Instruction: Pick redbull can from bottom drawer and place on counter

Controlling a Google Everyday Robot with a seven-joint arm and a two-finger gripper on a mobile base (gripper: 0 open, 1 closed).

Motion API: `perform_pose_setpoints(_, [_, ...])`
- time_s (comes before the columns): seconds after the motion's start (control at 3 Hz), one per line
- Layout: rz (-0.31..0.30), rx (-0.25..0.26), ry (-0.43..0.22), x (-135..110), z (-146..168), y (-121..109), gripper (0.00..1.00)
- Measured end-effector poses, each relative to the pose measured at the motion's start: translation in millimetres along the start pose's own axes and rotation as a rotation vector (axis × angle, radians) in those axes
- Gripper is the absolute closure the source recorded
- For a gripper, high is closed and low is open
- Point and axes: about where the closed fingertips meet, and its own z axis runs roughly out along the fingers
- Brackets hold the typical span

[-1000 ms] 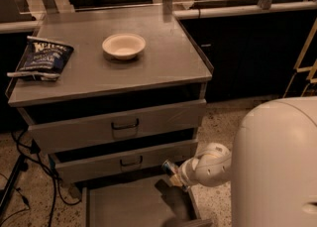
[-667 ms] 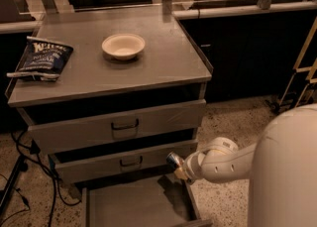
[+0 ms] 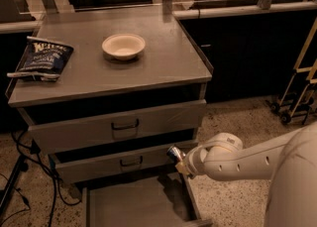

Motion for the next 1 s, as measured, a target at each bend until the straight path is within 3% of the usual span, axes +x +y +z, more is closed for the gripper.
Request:
perform_pose_setpoints(0.33, [-0.039,0.014,-0.043,-12,-25,1,1.00])
perform_pose_setpoints(1.0, [-0.104,0.116,-0.155,-40,-113,-13,1.00])
